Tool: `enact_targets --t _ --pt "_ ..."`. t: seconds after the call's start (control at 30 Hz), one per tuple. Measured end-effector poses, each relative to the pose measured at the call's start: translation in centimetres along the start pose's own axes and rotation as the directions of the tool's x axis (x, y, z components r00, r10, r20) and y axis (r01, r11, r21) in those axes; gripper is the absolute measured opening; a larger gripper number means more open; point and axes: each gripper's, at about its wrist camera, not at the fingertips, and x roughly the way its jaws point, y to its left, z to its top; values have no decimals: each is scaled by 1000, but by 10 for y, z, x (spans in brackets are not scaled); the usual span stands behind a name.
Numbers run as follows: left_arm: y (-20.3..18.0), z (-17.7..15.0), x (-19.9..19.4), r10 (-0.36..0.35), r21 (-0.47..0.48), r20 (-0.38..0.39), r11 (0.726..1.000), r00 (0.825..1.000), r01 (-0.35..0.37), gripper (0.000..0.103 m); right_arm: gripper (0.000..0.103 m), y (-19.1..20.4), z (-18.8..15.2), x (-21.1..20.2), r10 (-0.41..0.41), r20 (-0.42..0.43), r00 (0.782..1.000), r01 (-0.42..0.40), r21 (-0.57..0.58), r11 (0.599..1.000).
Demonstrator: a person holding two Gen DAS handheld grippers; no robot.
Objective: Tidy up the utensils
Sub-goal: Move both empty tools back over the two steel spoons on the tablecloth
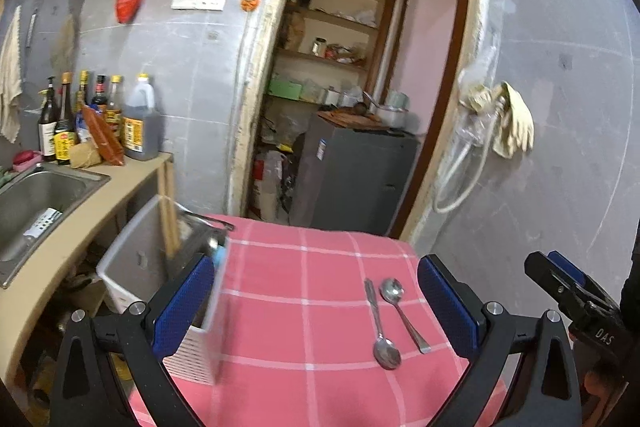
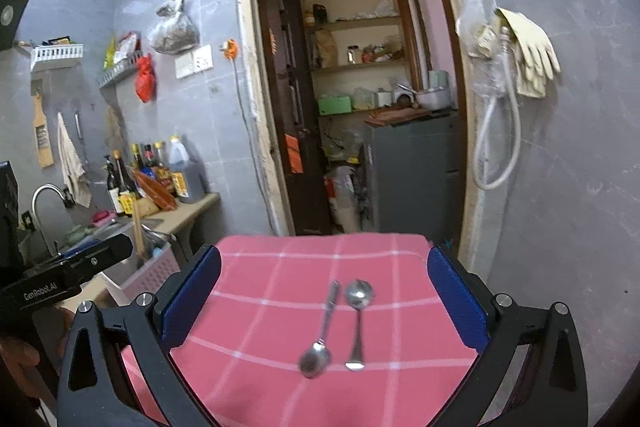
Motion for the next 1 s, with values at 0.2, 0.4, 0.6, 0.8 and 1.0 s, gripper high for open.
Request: enact_targets --t 0.2,0.4,0.6,0.8,1.0 --pt "-25 -14 25 -8 16 -49 1000 999 8 102 102 -31 -17 15 -18 -50 999 19 21 1000" --pt "-38 -29 58 -6 17 -88 1000 996 7 102 102 -58 -34 43 -9 -104 995 12 33 999" --pt "-44 -48 96 4 7 -136 1000 991 -3 102 102 -76 -51 77 21 -153 988 -14 52 999" --pt "-47 -62 130 10 15 -163 1000 987 -8 102 102 -88 -63 115 99 -199 975 -85 75 994" --pt "-42 -71 164 -25 -9 -203 1000 979 24 100 98 -94 -69 154 201 -239 950 -171 140 975"
